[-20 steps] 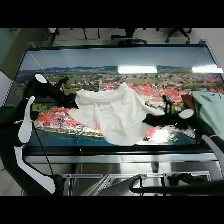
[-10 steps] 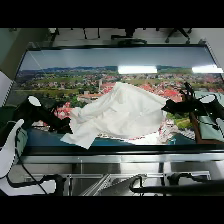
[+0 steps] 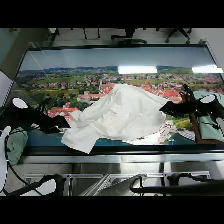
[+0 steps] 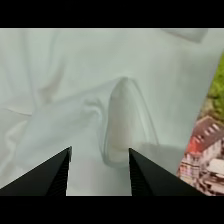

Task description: Fold the shirts.

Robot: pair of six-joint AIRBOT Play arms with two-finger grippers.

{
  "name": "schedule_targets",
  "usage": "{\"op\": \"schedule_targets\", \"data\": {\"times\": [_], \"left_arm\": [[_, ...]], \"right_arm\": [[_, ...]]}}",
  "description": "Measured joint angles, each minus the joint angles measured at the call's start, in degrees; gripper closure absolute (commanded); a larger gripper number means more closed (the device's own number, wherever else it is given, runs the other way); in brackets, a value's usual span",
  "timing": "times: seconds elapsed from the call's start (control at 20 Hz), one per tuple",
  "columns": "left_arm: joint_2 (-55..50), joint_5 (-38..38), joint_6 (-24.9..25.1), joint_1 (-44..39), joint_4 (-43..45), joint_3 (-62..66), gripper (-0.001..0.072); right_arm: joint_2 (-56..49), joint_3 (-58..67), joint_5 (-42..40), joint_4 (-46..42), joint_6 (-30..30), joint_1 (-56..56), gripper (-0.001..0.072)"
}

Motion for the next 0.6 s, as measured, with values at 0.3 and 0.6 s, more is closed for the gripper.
{"op": "schedule_targets", "data": {"times": [0.3,0.6], "left_arm": [[-2.7,8.1,0.5,3.1,-0.1,-0.5,0.0001],[-14.7,14.8,5.3,1.0,-6.5,4.6,0.0177]], "right_arm": [[-0.1,-1.1,4.7,-3.9,-0.6,0.0,0.0304],[-0.1,-5.6,6.1,-4.8,-0.5,0.1,0.0352]]}}
